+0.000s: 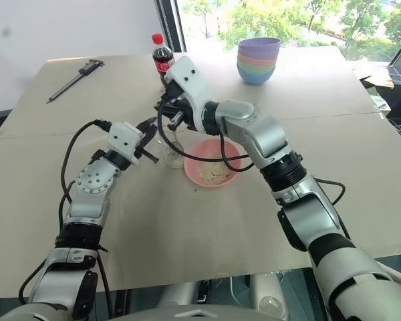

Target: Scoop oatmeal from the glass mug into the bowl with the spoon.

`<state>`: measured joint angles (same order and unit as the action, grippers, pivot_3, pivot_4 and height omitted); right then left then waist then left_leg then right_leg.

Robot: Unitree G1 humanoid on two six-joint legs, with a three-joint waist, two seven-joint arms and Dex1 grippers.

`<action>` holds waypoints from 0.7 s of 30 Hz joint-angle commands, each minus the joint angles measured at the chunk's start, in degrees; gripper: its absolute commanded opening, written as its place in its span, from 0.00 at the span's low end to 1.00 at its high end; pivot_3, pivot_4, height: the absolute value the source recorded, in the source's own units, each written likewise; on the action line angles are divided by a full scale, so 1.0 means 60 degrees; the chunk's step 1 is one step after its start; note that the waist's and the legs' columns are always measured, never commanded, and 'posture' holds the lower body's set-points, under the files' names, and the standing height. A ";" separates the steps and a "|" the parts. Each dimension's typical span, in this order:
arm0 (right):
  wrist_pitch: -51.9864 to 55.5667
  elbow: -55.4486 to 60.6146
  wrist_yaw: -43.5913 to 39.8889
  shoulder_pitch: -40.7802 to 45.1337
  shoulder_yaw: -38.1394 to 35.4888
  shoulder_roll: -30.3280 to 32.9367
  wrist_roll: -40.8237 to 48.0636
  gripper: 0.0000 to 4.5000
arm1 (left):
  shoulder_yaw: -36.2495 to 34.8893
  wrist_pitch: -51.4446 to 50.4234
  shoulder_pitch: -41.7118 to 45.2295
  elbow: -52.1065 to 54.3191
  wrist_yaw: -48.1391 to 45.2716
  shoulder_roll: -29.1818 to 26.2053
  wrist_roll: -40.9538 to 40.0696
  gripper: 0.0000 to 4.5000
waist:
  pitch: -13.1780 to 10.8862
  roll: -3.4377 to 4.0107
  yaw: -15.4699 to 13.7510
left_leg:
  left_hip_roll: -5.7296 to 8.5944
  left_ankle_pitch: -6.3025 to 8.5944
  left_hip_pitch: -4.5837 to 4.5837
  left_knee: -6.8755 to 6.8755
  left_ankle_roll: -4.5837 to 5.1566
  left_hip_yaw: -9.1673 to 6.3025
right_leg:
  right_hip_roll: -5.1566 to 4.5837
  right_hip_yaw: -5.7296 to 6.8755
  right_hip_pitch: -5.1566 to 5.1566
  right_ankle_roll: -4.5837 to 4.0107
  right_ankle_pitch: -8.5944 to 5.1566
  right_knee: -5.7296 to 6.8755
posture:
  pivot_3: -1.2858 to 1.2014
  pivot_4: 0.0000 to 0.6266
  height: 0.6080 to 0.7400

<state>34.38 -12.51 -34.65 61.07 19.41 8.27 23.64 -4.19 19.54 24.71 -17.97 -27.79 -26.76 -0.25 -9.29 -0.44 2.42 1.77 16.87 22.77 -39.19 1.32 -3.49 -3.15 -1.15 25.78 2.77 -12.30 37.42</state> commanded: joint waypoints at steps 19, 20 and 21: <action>0.5040 -0.0574 0.1959 0.0585 -0.4564 -0.1536 0.2217 0.00 | -0.0084 0.1055 0.0019 -0.0335 0.0185 -0.0052 0.0039 0.01 | 0.0001 0.0000 -0.0010 | 0.0004 -0.0005 -0.0002 -0.0007 -0.0009 -0.0008 | -0.0012 0.0000 0.0005 -0.0001 0.0000 0.0044 | 0.52 0.24 1.00; 0.5197 -0.0690 0.2126 0.0646 -0.4801 -0.1548 0.2274 0.00 | -0.0075 0.1079 0.0008 -0.0357 0.0197 -0.0056 0.0045 0.01 | 0.0001 0.0000 -0.0008 | 0.0004 -0.0005 -0.0003 -0.0007 -0.0009 -0.0007 | -0.0013 -0.0001 0.0005 -0.0001 0.0000 0.0044 | 0.52 0.24 1.00; 0.5325 -0.0761 0.2253 0.0692 -0.4978 -0.1562 0.2313 0.00 | -0.0066 0.1095 -0.0002 -0.0366 0.0208 -0.0059 0.0049 0.01 | 0.0000 0.0000 -0.0007 | 0.0004 -0.0005 -0.0003 -0.0007 -0.0009 -0.0007 | -0.0013 -0.0002 0.0005 -0.0001 -0.0001 0.0046 | 0.52 0.24 1.00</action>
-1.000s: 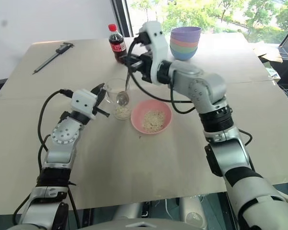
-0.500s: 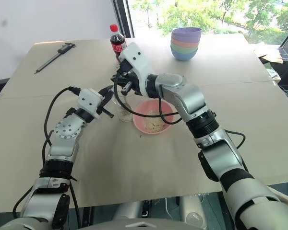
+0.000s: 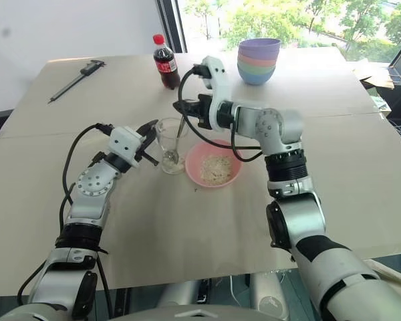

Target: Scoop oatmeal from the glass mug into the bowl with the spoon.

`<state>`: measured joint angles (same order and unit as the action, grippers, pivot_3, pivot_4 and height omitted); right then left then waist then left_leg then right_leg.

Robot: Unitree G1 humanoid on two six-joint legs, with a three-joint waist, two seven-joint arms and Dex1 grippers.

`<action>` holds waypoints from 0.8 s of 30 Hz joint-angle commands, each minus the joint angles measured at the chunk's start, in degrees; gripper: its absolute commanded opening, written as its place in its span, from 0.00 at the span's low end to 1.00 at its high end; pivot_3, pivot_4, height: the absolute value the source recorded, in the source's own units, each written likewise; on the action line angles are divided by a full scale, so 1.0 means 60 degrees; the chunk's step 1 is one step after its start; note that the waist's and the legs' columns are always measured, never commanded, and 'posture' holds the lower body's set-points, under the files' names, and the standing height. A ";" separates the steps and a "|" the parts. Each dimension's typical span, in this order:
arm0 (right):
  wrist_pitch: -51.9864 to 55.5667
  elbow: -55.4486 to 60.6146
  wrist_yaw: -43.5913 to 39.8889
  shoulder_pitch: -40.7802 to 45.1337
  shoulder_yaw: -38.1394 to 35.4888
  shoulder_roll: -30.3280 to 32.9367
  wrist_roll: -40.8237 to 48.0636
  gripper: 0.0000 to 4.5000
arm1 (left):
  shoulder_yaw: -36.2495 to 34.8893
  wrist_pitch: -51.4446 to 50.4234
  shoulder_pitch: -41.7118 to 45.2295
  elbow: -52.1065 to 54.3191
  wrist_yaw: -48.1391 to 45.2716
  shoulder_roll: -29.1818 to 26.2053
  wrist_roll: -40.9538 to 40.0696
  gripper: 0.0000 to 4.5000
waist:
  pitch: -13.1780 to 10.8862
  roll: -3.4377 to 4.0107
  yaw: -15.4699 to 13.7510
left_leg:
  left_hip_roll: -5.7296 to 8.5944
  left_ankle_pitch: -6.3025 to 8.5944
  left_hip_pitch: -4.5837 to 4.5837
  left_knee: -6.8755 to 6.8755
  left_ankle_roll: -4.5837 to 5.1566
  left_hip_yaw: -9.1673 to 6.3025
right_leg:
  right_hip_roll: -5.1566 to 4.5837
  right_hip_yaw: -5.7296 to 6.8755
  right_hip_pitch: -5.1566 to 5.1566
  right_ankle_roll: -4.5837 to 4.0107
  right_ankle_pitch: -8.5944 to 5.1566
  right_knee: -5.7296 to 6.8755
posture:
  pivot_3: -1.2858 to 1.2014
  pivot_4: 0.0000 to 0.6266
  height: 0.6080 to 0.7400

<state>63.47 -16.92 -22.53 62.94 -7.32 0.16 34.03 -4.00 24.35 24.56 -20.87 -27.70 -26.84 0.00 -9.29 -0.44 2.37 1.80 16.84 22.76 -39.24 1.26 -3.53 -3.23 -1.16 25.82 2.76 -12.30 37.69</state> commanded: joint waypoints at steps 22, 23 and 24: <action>0.1409 -0.2175 0.2018 0.2445 -0.3750 0.1016 0.1660 0.00 | -0.0110 0.0832 -0.0572 0.0191 0.1223 -0.0155 0.0589 0.01 | 0.0001 -0.0001 0.0011 | -0.0001 0.0000 -0.0009 0.0001 0.0002 0.0013 | -0.0028 -0.0012 0.0001 -0.0001 0.0000 0.0023 | 0.52 0.24 1.00; 0.1428 -0.2239 0.2117 0.2460 -0.3858 0.1041 0.1710 0.00 | -0.0101 0.0871 -0.0596 0.0189 0.1268 -0.0151 0.0622 0.01 | 0.0002 -0.0001 0.0011 | -0.0001 0.0001 -0.0011 0.0000 0.0002 0.0015 | -0.0029 -0.0013 0.0001 -0.0001 0.0000 0.0024 | 0.52 0.24 1.00; 0.1440 -0.2286 0.2220 0.2464 -0.3956 0.1055 0.1745 0.00 | -0.0099 0.0913 -0.0614 0.0188 0.1344 -0.0157 0.0691 0.01 | 0.0002 -0.0001 0.0010 | -0.0001 0.0001 -0.0011 0.0000 0.0003 0.0016 | -0.0029 -0.0013 0.0001 -0.0001 0.0000 0.0025 | 0.52 0.24 1.00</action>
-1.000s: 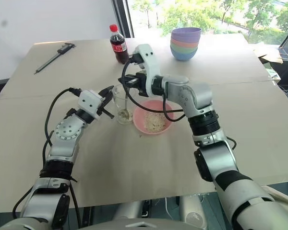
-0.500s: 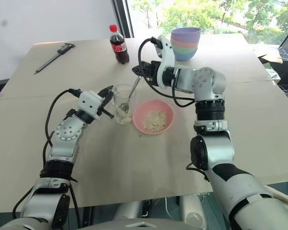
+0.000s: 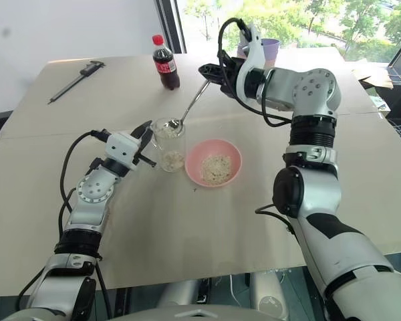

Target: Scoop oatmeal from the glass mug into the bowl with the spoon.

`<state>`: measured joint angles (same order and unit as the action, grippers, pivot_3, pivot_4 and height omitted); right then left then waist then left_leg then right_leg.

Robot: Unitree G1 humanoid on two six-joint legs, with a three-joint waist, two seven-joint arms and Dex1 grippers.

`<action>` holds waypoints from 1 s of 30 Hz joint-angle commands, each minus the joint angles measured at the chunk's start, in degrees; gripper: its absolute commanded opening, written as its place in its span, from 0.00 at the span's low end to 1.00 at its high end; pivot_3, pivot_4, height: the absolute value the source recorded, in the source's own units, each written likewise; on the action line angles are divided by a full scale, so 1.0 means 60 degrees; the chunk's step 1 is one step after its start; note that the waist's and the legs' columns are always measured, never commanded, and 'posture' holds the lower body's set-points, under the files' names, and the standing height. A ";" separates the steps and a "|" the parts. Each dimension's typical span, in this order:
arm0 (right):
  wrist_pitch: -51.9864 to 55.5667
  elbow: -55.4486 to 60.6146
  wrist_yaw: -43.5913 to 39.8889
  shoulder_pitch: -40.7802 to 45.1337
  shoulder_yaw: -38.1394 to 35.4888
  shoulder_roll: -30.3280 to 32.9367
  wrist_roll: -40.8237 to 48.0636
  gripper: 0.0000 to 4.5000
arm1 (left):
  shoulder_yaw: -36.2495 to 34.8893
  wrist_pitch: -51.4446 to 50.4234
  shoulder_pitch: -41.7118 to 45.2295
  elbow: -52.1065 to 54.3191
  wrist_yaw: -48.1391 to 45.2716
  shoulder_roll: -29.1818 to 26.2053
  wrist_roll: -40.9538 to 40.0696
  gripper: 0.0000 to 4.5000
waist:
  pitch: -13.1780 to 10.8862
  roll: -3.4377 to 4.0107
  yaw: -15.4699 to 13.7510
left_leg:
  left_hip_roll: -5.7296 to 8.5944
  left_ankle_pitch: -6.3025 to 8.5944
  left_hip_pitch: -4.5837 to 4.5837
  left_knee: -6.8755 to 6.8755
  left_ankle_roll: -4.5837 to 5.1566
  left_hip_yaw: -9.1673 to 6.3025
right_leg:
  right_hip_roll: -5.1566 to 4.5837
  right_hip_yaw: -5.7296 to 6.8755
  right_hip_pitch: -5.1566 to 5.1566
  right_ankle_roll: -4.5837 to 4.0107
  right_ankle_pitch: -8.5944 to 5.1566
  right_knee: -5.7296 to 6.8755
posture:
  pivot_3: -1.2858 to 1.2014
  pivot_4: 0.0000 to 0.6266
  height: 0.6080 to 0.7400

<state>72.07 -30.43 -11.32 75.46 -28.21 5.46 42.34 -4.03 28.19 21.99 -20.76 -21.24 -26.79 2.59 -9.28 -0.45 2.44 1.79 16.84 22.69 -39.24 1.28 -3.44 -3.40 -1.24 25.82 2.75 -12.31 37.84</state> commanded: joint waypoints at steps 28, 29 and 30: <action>0.2205 0.1292 0.3529 -0.0097 -0.3093 0.0145 0.3052 0.00 | -0.0319 0.0681 -0.0184 -0.0674 0.0578 -0.0587 0.0276 0.01 | 0.0001 -0.0001 0.0000 | 0.0000 0.0002 -0.0001 0.0000 0.0006 0.0006 | -0.0004 -0.0001 -0.0002 0.0000 0.0000 0.0005 | 0.52 0.24 1.00; 0.2286 0.1377 0.3621 -0.0213 -0.3156 0.0200 0.3101 0.00 | -0.0410 0.0647 -0.0218 -0.0697 0.0609 -0.0650 0.0206 0.01 | 0.0003 -0.0001 0.0003 | -0.0001 0.0002 -0.0001 0.0000 0.0007 0.0007 | -0.0004 -0.0002 -0.0002 0.0000 0.0000 0.0006 | 0.52 0.24 1.00; 0.2360 0.1477 0.3703 -0.0332 -0.3188 0.0242 0.3138 0.00 | -0.0491 0.0609 -0.0247 -0.0714 0.0646 -0.0703 0.0134 0.01 | 0.0004 -0.0002 0.0005 | -0.0001 0.0003 -0.0003 0.0001 0.0008 0.0008 | -0.0004 -0.0003 -0.0002 0.0000 0.0000 0.0006 | 0.52 0.24 1.00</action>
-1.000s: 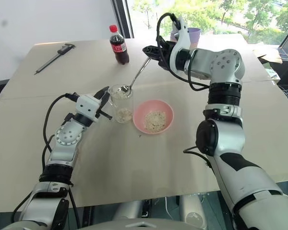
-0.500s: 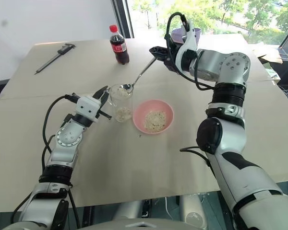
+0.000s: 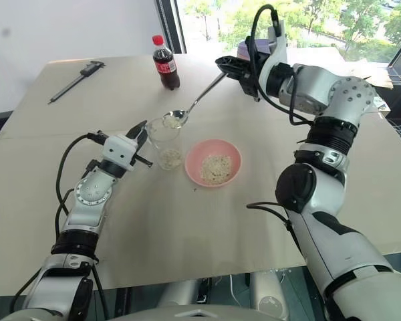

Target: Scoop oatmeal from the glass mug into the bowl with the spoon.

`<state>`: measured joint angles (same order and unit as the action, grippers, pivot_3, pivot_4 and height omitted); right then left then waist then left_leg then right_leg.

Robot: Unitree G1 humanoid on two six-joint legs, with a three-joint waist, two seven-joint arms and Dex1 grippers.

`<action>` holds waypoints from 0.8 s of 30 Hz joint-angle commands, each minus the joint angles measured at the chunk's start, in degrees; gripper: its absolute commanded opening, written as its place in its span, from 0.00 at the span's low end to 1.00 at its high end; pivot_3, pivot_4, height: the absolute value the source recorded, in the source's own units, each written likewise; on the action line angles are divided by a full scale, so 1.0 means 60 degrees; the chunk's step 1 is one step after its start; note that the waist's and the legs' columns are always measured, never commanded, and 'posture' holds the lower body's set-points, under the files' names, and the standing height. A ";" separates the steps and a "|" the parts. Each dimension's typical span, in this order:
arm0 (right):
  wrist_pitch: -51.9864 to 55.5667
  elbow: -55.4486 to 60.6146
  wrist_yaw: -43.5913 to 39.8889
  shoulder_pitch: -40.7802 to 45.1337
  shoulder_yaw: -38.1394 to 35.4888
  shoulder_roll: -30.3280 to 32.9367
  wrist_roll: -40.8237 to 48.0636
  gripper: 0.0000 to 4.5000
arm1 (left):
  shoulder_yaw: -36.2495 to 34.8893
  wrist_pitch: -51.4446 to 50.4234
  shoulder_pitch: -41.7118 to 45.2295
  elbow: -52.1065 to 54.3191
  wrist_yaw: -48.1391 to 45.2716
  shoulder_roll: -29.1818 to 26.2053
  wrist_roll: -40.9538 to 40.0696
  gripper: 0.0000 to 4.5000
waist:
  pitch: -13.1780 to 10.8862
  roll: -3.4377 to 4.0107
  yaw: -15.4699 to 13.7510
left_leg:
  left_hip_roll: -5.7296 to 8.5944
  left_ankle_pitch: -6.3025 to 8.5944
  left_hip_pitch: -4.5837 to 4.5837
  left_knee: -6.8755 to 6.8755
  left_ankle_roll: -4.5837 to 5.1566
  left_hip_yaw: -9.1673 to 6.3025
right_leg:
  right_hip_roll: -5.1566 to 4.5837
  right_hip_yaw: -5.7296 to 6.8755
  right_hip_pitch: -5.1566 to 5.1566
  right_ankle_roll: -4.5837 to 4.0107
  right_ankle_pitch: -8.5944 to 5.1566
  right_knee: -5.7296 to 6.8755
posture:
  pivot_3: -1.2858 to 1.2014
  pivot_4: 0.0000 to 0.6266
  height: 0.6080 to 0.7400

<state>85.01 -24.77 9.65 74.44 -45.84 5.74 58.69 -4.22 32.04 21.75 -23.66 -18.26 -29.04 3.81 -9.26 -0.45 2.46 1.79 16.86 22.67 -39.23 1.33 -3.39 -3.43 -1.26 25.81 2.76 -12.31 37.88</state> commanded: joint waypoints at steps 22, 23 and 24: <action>-0.3176 0.5354 -0.5223 -0.3048 0.7026 0.2862 -0.2323 0.00 | -0.0958 -0.1326 -0.1279 0.1435 0.0807 -0.0004 -0.0554 0.01 | 0.0001 0.0001 -0.0008 | -0.0003 0.0018 -0.0005 -0.0002 0.0030 0.0003 | 0.0040 -0.0005 -0.0001 0.0001 0.0000 -0.0009 | 0.52 0.24 1.00; -0.3658 0.5682 -0.5670 -0.3103 0.7555 0.3164 -0.2705 0.00 | -0.0955 -0.1373 -0.1308 0.1499 0.0823 0.0009 -0.0558 0.01 | 0.0001 0.0001 -0.0007 | -0.0003 0.0018 -0.0005 -0.0002 0.0030 0.0001 | 0.0039 -0.0003 -0.0001 0.0001 0.0000 -0.0010 | 0.52 0.24 1.00; -0.4027 0.5935 -0.6014 -0.3151 0.7949 0.3387 -0.2996 0.00 | -0.0946 -0.1421 -0.1340 0.1567 0.0830 0.0027 -0.0563 0.01 | 0.0000 0.0001 -0.0013 | -0.0003 0.0018 -0.0005 -0.0002 0.0030 0.0001 | 0.0040 -0.0003 -0.0001 0.0001 0.0000 -0.0010 | 0.52 0.24 1.00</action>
<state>65.92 6.07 -21.96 55.20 -1.30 24.19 43.35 -9.11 24.10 14.53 -16.23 -13.42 -28.93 0.64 -9.26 -0.45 2.38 1.77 16.96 22.65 -39.25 1.51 -3.40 -3.20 -1.26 25.81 2.76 -12.31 37.81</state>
